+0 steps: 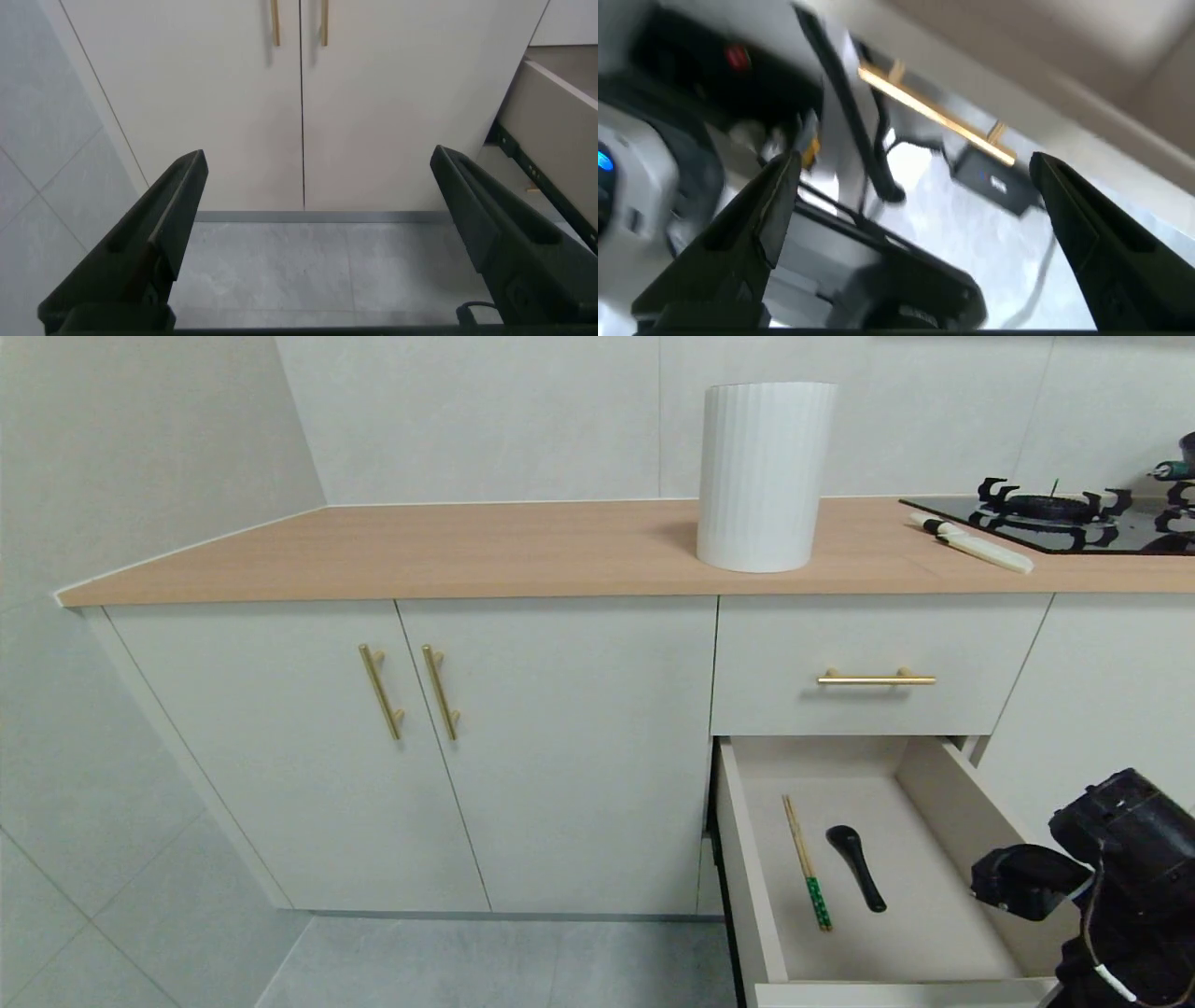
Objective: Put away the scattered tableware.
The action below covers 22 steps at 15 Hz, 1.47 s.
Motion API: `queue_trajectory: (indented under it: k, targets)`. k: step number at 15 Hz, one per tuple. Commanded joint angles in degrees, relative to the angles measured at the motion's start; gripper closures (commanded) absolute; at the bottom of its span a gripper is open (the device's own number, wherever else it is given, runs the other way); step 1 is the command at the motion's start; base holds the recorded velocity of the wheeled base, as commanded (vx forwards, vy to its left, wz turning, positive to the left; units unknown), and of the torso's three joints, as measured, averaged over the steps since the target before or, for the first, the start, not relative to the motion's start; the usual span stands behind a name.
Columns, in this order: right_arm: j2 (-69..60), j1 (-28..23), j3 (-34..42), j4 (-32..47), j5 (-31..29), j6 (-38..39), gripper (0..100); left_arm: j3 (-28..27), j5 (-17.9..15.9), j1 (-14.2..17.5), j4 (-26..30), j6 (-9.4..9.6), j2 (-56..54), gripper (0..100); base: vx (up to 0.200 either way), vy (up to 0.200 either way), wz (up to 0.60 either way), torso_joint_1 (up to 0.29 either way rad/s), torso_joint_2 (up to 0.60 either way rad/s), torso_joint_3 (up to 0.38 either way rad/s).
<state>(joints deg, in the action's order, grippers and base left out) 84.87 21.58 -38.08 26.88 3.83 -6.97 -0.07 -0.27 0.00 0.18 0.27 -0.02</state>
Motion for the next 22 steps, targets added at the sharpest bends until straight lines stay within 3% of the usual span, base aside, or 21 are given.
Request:
queue_trajectory:
  k: [1, 6, 7, 10, 18, 22]
  targets:
    - [4.8, 0.0, 0.6, 0.2, 0.0, -0.2, 0, 0.1, 0.0, 0.0, 0.0, 0.00, 0.0, 0, 0.000, 0.000, 0.00, 0.000, 0.00, 0.000]
    - [8.3, -0.3, -0.8, -1.0, -0.7, 2.7, 0, 0.0, 0.0, 0.0, 0.0, 0.00, 0.0, 0, 0.000, 0.000, 0.00, 0.000, 0.00, 0.000]
    - [8.8, -0.2, -2.4, -1.3, -2.7, 8.0, 0, 0.0, 0.0, 0.0, 0.0, 0.00, 0.0, 0, 0.000, 0.000, 0.00, 0.000, 0.00, 0.000]
    - [10.8, -0.2, -4.0, -2.1, -5.5, 12.4, 0, 0.0, 0.0, 0.0, 0.0, 0.00, 0.0, 0, 0.000, 0.000, 0.00, 0.000, 0.00, 0.000]
    - [17.8, -0.3, -3.8, -14.7, -14.9, 22.2, 0, 0.1, 0.0, 0.0, 0.0, 0.00, 0.0, 0, 0.000, 0.000, 0.00, 0.000, 0.00, 0.000]
    - [19.8, -1.1, -3.8, -21.6, -15.7, 24.3, 0, 0.0, 0.0, 0.0, 0.0, 0.00, 0.0, 0, 0.000, 0.000, 0.00, 0.000, 0.00, 0.000]
